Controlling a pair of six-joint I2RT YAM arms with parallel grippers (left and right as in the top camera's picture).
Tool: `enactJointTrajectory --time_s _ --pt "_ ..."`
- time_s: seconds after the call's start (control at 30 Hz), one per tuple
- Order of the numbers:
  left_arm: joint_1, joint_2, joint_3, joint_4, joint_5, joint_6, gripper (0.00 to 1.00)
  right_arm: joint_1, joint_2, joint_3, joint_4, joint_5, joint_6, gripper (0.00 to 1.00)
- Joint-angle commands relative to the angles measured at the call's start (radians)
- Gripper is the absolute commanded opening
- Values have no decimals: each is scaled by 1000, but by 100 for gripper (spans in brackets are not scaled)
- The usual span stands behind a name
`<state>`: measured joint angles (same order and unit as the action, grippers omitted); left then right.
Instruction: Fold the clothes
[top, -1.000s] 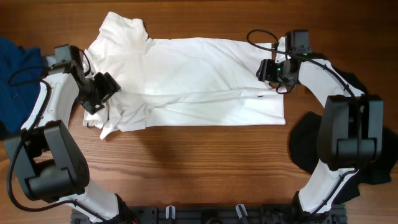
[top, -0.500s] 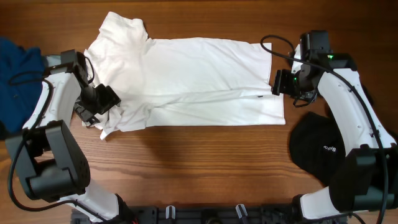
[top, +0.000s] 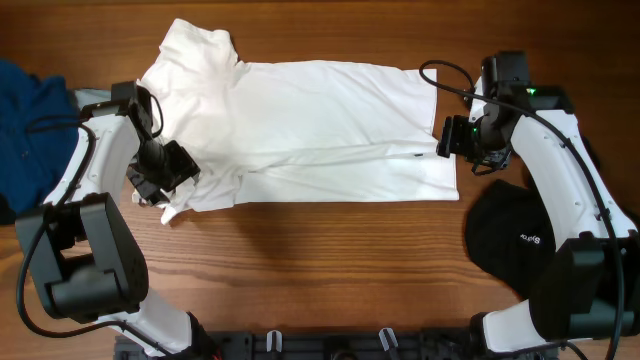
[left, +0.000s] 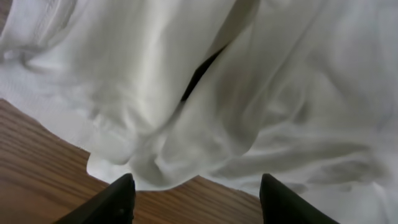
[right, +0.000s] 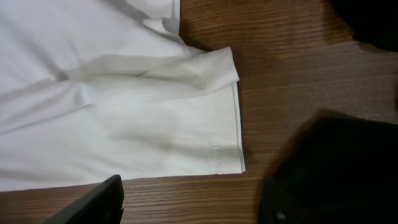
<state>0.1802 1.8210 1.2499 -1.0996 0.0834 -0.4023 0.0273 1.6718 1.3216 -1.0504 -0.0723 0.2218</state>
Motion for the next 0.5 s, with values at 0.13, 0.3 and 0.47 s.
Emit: enactJointTrajectory --time_s 0.13,0.3,0.47 --pt "-2 6 -3 -35 -177 -110 60 -3 0 1 6 29 15 74" --pt "-1 6 -3 -19 -277 -183 62 -3 0 -2 15 32 14 75" --pt "-1 6 -10 16 -283 -191 54 -3 0 -2 15 32 14 75"
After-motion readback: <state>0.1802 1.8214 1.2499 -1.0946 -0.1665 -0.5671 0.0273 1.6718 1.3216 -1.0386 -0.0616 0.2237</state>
